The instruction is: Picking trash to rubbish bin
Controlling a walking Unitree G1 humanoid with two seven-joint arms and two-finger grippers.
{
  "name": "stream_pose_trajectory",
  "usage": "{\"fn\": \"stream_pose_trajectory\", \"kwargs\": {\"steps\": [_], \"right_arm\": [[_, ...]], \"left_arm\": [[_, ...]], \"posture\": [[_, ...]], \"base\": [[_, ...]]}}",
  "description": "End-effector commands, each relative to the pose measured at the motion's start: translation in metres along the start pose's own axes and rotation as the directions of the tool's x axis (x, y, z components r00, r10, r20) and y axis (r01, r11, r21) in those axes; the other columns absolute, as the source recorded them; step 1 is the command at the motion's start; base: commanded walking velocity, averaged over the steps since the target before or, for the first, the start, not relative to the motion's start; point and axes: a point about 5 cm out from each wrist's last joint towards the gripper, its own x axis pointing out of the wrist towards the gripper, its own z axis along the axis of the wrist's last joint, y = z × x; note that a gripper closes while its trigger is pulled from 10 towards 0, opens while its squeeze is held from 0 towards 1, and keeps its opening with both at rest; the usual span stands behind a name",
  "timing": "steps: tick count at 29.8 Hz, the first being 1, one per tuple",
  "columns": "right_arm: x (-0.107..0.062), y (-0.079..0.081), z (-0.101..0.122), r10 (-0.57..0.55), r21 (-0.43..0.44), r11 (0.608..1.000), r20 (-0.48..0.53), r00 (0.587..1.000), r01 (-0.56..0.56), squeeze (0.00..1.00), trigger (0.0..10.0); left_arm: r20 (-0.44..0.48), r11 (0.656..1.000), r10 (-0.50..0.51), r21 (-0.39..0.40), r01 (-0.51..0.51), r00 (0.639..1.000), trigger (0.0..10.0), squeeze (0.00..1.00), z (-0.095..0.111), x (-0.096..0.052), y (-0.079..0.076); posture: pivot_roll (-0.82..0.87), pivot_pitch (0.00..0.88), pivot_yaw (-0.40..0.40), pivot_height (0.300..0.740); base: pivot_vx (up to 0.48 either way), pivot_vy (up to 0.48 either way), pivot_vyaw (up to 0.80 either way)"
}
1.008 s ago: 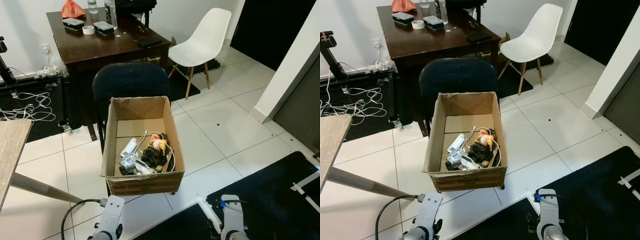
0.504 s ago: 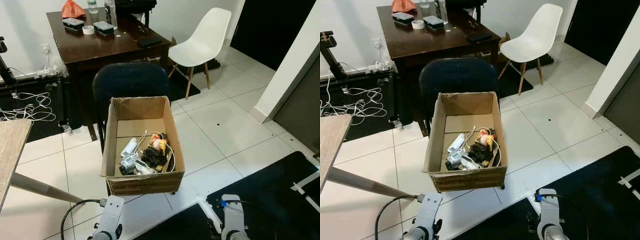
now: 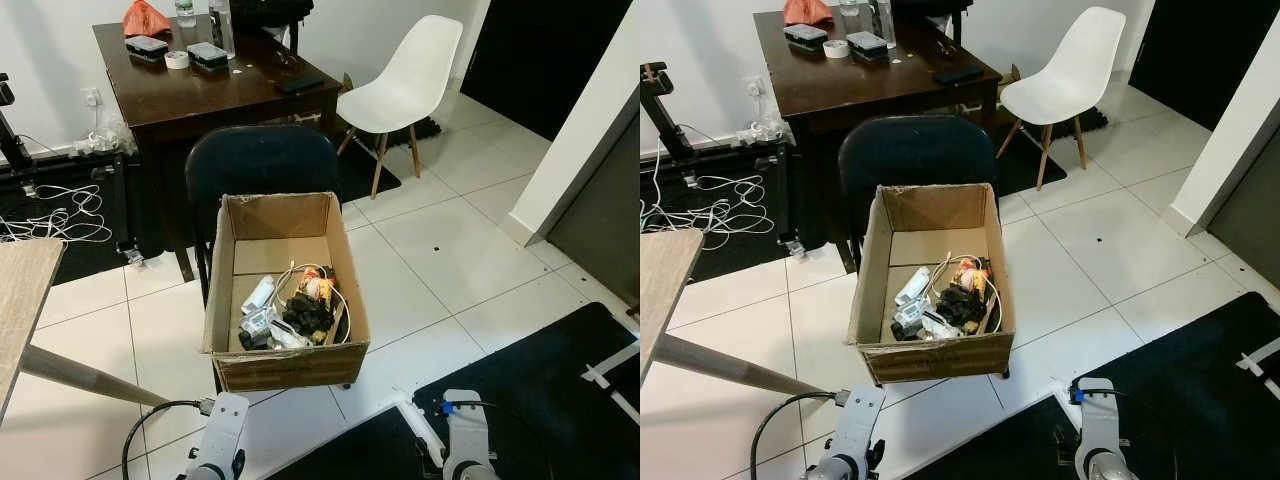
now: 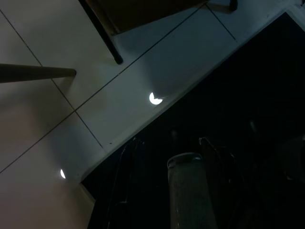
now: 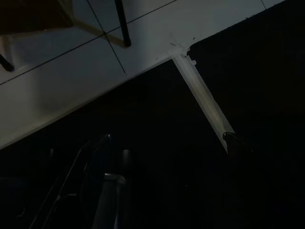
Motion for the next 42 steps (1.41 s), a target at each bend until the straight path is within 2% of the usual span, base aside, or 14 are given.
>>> {"fn": "stream_pose_trajectory", "kwargs": {"steps": [1, 39, 42], "right_arm": [[-0.0017, -0.0007, -0.0052, -0.009, 0.009, 1.000, -0.008, 1.000, 0.009, 0.00, 10.0], [-0.0006, -0.0019, -0.0013, -0.020, 0.004, 1.000, -0.001, 1.000, 0.020, 0.00, 10.0], [0.0006, 0.0000, 0.0016, -0.020, 0.017, 1.000, 0.005, 1.000, 0.020, 0.00, 10.0]], "left_arm": [[-0.012, 1.000, -0.006, -0.018, 0.006, 1.000, 10.0, 0.00, -0.0039, -0.0007, -0.0048], [-0.010, 1.000, -0.011, -0.013, 0.011, 1.000, 10.0, 0.00, -0.0015, 0.0001, -0.0056], [0.003, 1.000, 0.005, -0.029, -0.005, 1.000, 10.0, 0.00, 0.0029, 0.0009, 0.0004]], "posture": [[0.04, 0.106, 0.002, 0.740], [0.03, 0.127, 0.009, 0.740], [0.03, 0.138, 0.031, 0.740]], "base": [[0.000, 0.000, 0.00], [0.000, 0.000, 0.00], [0.000, 0.000, 0.00]]}}
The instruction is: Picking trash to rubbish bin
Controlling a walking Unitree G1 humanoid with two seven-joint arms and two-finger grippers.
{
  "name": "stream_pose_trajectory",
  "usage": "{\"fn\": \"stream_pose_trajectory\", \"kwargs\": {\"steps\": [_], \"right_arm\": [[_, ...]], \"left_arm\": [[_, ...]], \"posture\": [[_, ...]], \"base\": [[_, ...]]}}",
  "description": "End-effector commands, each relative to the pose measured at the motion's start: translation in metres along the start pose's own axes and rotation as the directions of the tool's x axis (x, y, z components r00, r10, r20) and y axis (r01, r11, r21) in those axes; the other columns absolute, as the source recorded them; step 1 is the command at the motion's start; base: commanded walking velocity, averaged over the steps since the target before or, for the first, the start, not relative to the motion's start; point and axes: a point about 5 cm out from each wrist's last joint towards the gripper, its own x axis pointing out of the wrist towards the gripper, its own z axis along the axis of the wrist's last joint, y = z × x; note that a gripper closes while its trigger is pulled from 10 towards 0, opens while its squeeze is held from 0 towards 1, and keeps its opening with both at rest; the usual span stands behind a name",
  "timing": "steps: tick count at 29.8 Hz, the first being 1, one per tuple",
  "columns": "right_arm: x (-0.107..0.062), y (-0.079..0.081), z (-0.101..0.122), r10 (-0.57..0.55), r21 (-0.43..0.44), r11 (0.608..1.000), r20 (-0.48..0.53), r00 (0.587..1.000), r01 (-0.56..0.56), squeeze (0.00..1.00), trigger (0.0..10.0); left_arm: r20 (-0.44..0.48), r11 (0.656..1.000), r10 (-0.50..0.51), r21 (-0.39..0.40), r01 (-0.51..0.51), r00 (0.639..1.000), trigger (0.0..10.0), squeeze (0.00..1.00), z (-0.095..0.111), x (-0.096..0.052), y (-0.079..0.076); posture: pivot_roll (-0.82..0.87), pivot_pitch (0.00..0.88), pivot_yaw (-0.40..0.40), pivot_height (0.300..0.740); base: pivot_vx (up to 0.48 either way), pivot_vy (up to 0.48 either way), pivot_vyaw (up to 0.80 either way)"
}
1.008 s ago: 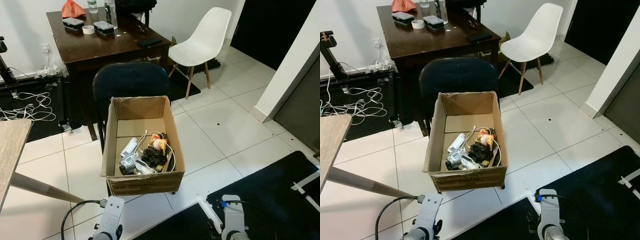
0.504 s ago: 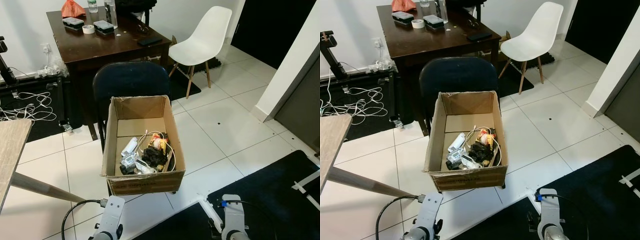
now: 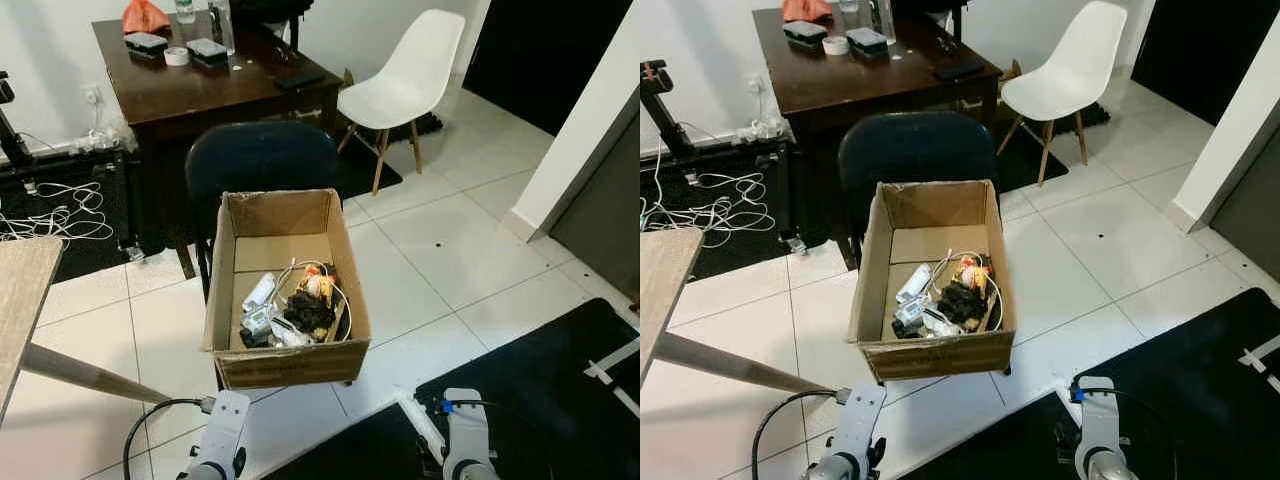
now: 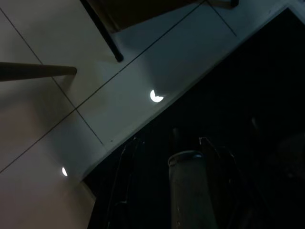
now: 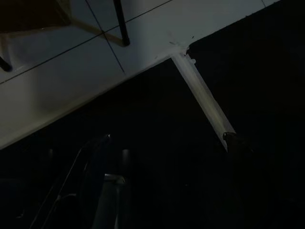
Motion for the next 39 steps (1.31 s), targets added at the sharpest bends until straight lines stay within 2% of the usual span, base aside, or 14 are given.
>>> {"fn": "stream_pose_trajectory", "kwargs": {"steps": [1, 3, 9, 12, 13, 15, 20, 21, 25, 27, 31, 36, 37, 39], "right_arm": [[0.000, 0.000, -0.003, -0.008, 0.017, 1.000, -0.013, 1.000, 0.008, 0.00, 10.0], [0.002, -0.001, 0.005, -0.045, 0.057, 0.997, 0.002, 0.999, 0.044, 0.00, 10.0], [0.007, 0.008, 0.021, -0.025, -0.011, 1.000, 0.030, 0.999, 0.025, 0.00, 10.0], [0.013, 0.021, 0.047, 0.007, -0.015, 1.000, 0.102, 0.995, -0.006, 0.00, 10.0], [0.013, 0.021, 0.047, 0.007, -0.015, 1.000, 0.102, 0.995, -0.006, 0.00, 10.0], [0.014, 0.026, 0.066, 0.027, 0.012, 0.999, 0.188, 0.982, -0.030, 0.00, 10.0], [0.009, 0.032, 0.078, 0.042, -0.006, 0.999, 0.295, 0.955, -0.042, 0.00, 10.0], [0.003, 0.034, 0.085, 0.046, 0.015, 0.998, 0.371, 0.928, -0.055, 0.00, 10.0], [-0.008, 0.037, 0.094, 0.065, 0.031, 0.996, 0.462, 0.884, -0.089, 0.00, 10.0], [-0.028, 0.042, 0.105, 0.111, -0.021, 0.992, 0.577, 0.809, -0.121, 0.00, 10.0], [-0.056, 0.045, 0.113, 0.155, -0.091, 0.988, 0.680, 0.716, -0.128, 0.00, 10.0], [-0.088, 0.040, 0.118, 0.118, -0.046, 0.991, 0.741, 0.661, -0.125, 0.00, 10.0], [-0.088, 0.040, 0.118, 0.118, -0.046, 0.991, 0.741, 0.661, -0.125, 0.00, 10.0], [-0.107, 0.039, 0.120, 0.128, -0.080, 0.991, 0.763, 0.633, -0.103, 0.00, 10.0]], "left_arm": [[-0.006, 1.000, 0.005, -0.028, -0.006, 1.000, 10.0, 0.00, -0.001, 0.000, 0.001], [0.032, 0.999, 0.025, -0.045, -0.023, 0.999, 10.0, 0.00, 0.010, 0.002, 0.012], [0.042, 0.999, 0.043, -0.006, -0.043, 0.998, 10.0, 0.00, 0.013, 0.001, 0.026], [0.098, 0.998, 0.060, -0.043, -0.056, 0.993, 10.0, 0.00, 0.020, 0.000, 0.034], [0.098, 0.998, 0.060, -0.043, -0.056, 0.993, 10.0, 0.00, 0.020, 0.000, 0.034], [0.167, 0.999, 0.046, -0.034, -0.041, 0.985, 10.0, 0.00, 0.027, -0.002, 0.037], [0.257, 0.997, 0.059, -0.061, -0.045, 0.965, 10.0, 0.00, 0.035, -0.009, 0.045], [0.321, 0.996, 0.067, -0.079, -0.044, 0.945, 10.0, 0.00, 0.042, -0.015, 0.047], [0.395, 0.994, 0.076, -0.099, -0.040, 0.916, 10.0, 0.00, 0.052, -0.022, 0.047], [0.483, 0.994, 0.072, -0.107, -0.023, 0.873, 10.0, 0.00, 0.065, -0.035, 0.045], [0.582, 0.997, 0.057, -0.080, -0.012, 0.811, 10.0, 0.00, 0.079, -0.057, 0.042], [0.669, 0.997, 0.056, -0.082, 0.000, 0.741, 10.0, 0.00, 0.093, -0.087, 0.037], [0.669, 0.997, 0.056, -0.082, 0.000, 0.741, 10.0, 0.00, 0.093, -0.087, 0.037], [0.687, 0.997, 0.036, -0.074, 0.021, 0.726, 10.0, 0.00, 0.096, -0.101, 0.032]], "posture": [[0.03, 0.138, 0.031, 0.740], [0.01, 0.139, 0.051, 0.740], [0.01, 0.136, 0.041, 0.740], [0.02, 0.138, 0.032, 0.740], [0.02, 0.138, 0.032, 0.740], [0.02, 0.142, 0.035, 0.740], [0.03, 0.147, 0.042, 0.740], [0.03, 0.152, 0.039, 0.740], [0.02, 0.159, 0.032, 0.740], [0.02, 0.161, 0.030, 0.740], [0.01, 0.162, 0.042, 0.740], [0.01, 0.164, 0.047, 0.740], [0.01, 0.164, 0.047, 0.740], [0.01, 0.163, 0.047, 0.740]], "base": [[0.000, 0.000, 0.00], [0.000, 0.000, 0.00], [0.000, 0.000, 0.00], [0.000, 0.000, 0.00], [0.000, 0.000, 0.00], [0.000, 0.000, 0.00], [0.000, 0.000, 0.00], [0.000, 0.000, 0.00], [0.000, 0.000, 0.00], [0.000, 0.000, 0.00], [0.000, 0.000, 0.00], [0.000, 0.000, 0.00], [0.000, 0.000, 0.00], [0.000, 0.000, 0.00]]}}
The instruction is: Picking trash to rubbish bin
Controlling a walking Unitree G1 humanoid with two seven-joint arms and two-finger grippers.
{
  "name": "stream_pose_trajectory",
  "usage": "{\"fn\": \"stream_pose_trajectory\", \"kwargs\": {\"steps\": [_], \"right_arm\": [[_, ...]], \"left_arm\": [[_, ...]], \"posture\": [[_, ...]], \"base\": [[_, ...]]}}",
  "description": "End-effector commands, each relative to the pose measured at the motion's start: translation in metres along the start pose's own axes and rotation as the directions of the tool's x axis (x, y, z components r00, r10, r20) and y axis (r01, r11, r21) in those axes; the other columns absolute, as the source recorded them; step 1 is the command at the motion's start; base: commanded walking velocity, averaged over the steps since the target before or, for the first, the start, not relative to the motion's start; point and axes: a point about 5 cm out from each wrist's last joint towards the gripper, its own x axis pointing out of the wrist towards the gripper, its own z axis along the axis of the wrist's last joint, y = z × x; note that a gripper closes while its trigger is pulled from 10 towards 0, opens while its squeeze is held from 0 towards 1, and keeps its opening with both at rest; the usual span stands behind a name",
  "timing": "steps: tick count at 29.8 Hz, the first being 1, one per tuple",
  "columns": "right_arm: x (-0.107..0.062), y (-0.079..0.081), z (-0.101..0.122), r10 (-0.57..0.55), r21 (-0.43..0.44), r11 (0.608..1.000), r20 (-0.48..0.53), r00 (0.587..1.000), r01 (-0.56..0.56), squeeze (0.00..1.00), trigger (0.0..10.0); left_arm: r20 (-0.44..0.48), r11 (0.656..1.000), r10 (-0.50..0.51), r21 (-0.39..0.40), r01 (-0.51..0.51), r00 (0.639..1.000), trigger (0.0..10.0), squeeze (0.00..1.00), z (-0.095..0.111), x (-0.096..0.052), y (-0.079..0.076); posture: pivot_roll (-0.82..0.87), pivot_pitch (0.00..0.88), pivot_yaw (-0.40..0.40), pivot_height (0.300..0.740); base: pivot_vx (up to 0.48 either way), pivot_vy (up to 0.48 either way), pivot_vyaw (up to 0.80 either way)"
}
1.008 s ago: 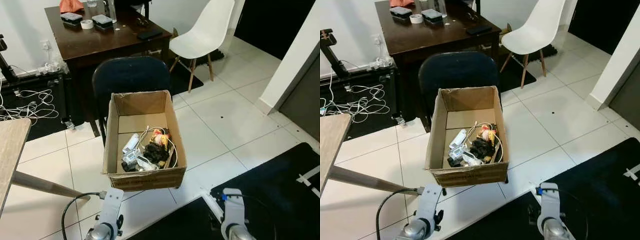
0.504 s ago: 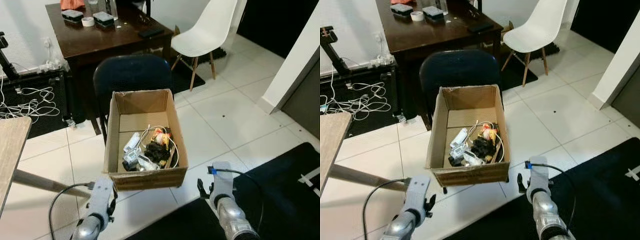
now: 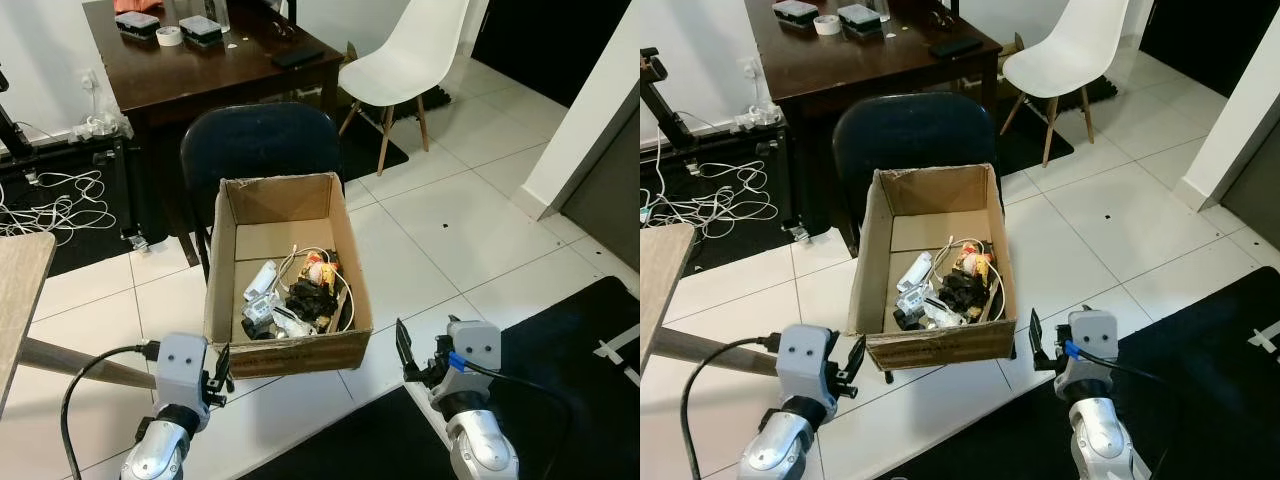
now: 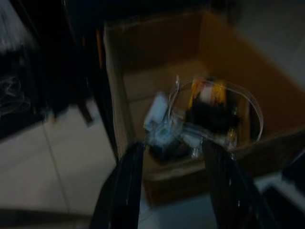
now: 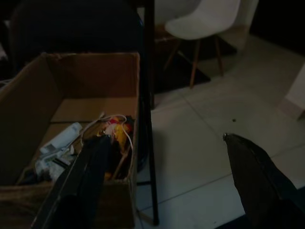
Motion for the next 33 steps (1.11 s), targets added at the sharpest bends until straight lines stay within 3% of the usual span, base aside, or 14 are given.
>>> {"fn": "stream_pose_trajectory", "kwargs": {"steps": [1, 7, 10, 20, 22, 24, 27, 30, 31, 33], "right_arm": [[-0.006, 0.002, 0.013, -0.007, 0.002, 1.000, 0.023, 1.000, 0.007, 0.00, 10.0], [-0.009, -0.001, 0.021, -0.069, 0.027, 0.997, 0.003, 0.998, 0.069, 0.00, 10.0], [-0.005, -0.003, 0.007, -0.085, 0.039, 0.995, -0.096, 0.992, 0.089, 0.00, 10.0], [-0.002, -0.007, -0.017, -0.079, 0.067, 0.993, -0.235, 0.969, 0.097, 0.00, 10.0], [-0.002, -0.006, -0.025, -0.069, 0.068, 0.994, -0.271, 0.960, 0.091, 0.00, 10.0], [0.001, 0.001, -0.054, 0.010, 0.001, 1.000, -0.400, 0.916, -0.010, 0.00, 10.0], [0.003, 0.003, -0.070, 0.028, -0.028, 0.999, -0.458, 0.889, -0.046, 0.00, 10.0], [-0.001, 0.000, -0.113, -0.001, -0.018, 1.000, -0.608, 0.794, -0.013, 0.00, 10.0], [-0.001, 0.000, -0.113, -0.001, -0.018, 1.000, -0.608, 0.794, -0.013, 0.00, 10.0], [-0.009, -0.002, -0.129, -0.020, -0.040, 0.999, -0.677, 0.736, -0.009, 0.00, 10.0]], "left_arm": [[-0.003, 1.000, -0.021, -0.024, 0.020, 1.000, 10.0, 0.00, 0.006, -0.007, -0.006], [0.018, 0.999, -0.010, -0.042, 0.011, 1.000, 10.0, 0.00, 0.017, -0.013, -0.010], [-0.005, 0.999, -0.010, -0.031, 0.010, 1.000, 10.0, 0.00, 0.014, -0.012, -0.013], [-0.095, 1.000, -0.021, 0.015, 0.022, 0.995, 10.0, 0.00, 0.005, -0.008, -0.011], [-0.147, 0.999, -0.010, 0.032, 0.015, 0.989, 10.0, 0.00, -0.003, -0.006, -0.008], [-0.258, 0.995, 0.013, 0.097, 0.013, 0.966, 10.0, 0.00, -0.029, -0.001, -0.003], [-0.306, 0.992, 0.029, 0.124, 0.009, 0.952, 10.0, 0.00, -0.043, 0.001, -0.001], [-0.509, 0.992, 0.018, 0.119, 0.050, 0.860, 10.0, 0.00, -0.093, 0.004, -0.001], [-0.509, 0.992, 0.018, 0.119, 0.050, 0.860, 10.0, 0.00, -0.093, 0.004, -0.001], [-0.601, 0.988, 0.005, 0.128, 0.090, 0.800, 10.0, 0.00, -0.112, -0.001, -0.003]], "posture": [[0.01, 0.163, 0.047, 0.740], [0.00, 0.161, 0.052, 0.740], [0.00, 0.158, 0.050, 0.740], [0.01, 0.135, 0.054, 0.740], [0.01, 0.127, 0.058, 0.740], [0.01, 0.115, 0.060, 0.740], [0.01, 0.108, 0.061, 0.740], [0.03, 0.094, 0.050, 0.740], [0.03, 0.094, 0.050, 0.740], [0.03, 0.091, 0.051, 0.740]], "base": [[0.000, 0.000, 0.00], [0.000, 0.000, 0.00], [0.000, 0.000, 0.00], [0.000, 0.000, 0.00], [0.000, 0.000, 0.00], [0.000, 0.000, 0.00], [0.000, 0.000, 0.00], [0.000, 0.000, 0.00], [0.000, 0.000, 0.00], [0.000, 0.000, 0.00]]}}
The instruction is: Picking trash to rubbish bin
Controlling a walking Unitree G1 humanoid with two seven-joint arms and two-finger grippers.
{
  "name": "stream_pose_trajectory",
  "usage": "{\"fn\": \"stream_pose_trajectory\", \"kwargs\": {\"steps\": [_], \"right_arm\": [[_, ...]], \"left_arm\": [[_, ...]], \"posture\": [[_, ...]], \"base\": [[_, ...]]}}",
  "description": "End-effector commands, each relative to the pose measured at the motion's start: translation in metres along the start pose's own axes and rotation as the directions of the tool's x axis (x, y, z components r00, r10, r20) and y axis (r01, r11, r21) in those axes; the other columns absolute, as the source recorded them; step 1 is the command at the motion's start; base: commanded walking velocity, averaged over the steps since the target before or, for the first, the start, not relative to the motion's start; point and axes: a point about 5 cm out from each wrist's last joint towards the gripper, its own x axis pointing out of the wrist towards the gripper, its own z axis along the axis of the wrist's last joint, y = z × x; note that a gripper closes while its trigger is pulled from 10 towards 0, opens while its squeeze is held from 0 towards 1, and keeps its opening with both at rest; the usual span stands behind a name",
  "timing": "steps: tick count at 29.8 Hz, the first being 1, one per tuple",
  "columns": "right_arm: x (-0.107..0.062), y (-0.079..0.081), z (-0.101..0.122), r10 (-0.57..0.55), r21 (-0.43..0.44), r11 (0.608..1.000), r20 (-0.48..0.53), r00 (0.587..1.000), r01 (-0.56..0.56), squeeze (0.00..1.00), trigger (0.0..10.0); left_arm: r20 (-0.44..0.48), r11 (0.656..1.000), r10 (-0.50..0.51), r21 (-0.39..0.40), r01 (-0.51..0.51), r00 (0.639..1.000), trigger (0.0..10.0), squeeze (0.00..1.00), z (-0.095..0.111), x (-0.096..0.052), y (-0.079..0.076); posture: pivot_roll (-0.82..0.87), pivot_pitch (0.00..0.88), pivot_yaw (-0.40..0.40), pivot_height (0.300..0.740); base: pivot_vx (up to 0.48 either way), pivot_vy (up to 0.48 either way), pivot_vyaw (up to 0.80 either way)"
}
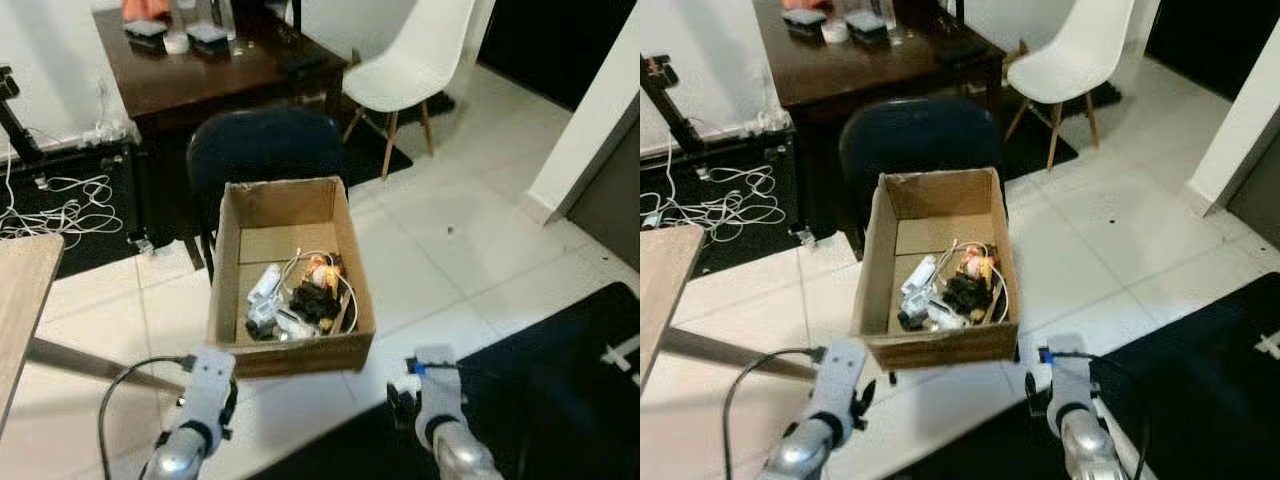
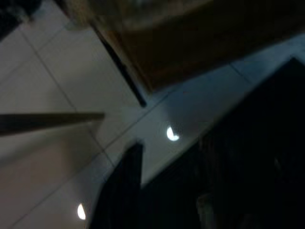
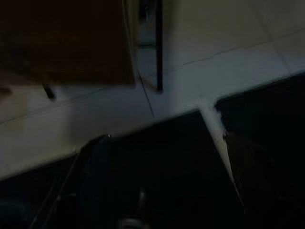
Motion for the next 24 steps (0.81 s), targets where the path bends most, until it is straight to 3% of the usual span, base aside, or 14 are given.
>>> {"fn": "stream_pose_trajectory", "kwargs": {"steps": [1, 4, 7, 18, 24], "right_arm": [[-0.002, -0.001, -0.024, -0.022, 0.012, 1.000, -0.109, 0.994, 0.023, 0.00, 10.0], [-0.003, 0.002, -0.034, -0.008, 0.024, 1.000, -0.167, 0.986, 0.012, 0.00, 10.0], [-0.004, 0.005, -0.043, 0.012, -0.032, 0.999, -0.216, 0.976, -0.019, 0.00, 10.0], [-0.001, -0.002, -0.046, -0.025, -0.029, 0.999, -0.206, 0.978, 0.019, 0.00, 10.0], [-0.002, 0.000, -0.048, -0.018, -0.021, 1.000, -0.199, 0.980, 0.015, 0.00, 10.0]], "left_arm": [[-0.136, 1.000, -0.007, 0.019, 0.010, 0.991, 10.0, 0.00, -0.027, -0.001, 0.000], [-0.205, 1.000, -0.009, 0.003, 0.010, 0.979, 10.0, 0.00, -0.038, -0.001, -0.001], [-0.273, 0.999, -0.020, 0.027, 0.029, 0.962, 10.0, 0.00, -0.050, -0.002, -0.005], [-0.287, 1.000, -0.019, -0.016, 0.016, 0.958, 10.0, 0.00, -0.058, 0.000, -0.013], [-0.292, 0.998, -0.044, 0.026, 0.054, 0.955, 10.0, 0.00, -0.060, 0.000, -0.014]], "posture": [[0.03, 0.090, 0.054, 0.740], [0.03, 0.087, 0.055, 0.740], [0.04, 0.094, 0.052, 0.740], [0.03, 0.103, 0.042, 0.740], [0.03, 0.104, 0.049, 0.740]], "base": [[0.000, 0.000, 0.00], [0.000, 0.000, 0.00], [0.000, 0.000, 0.00], [0.000, 0.000, 0.00], [0.000, 0.000, 0.00]]}}
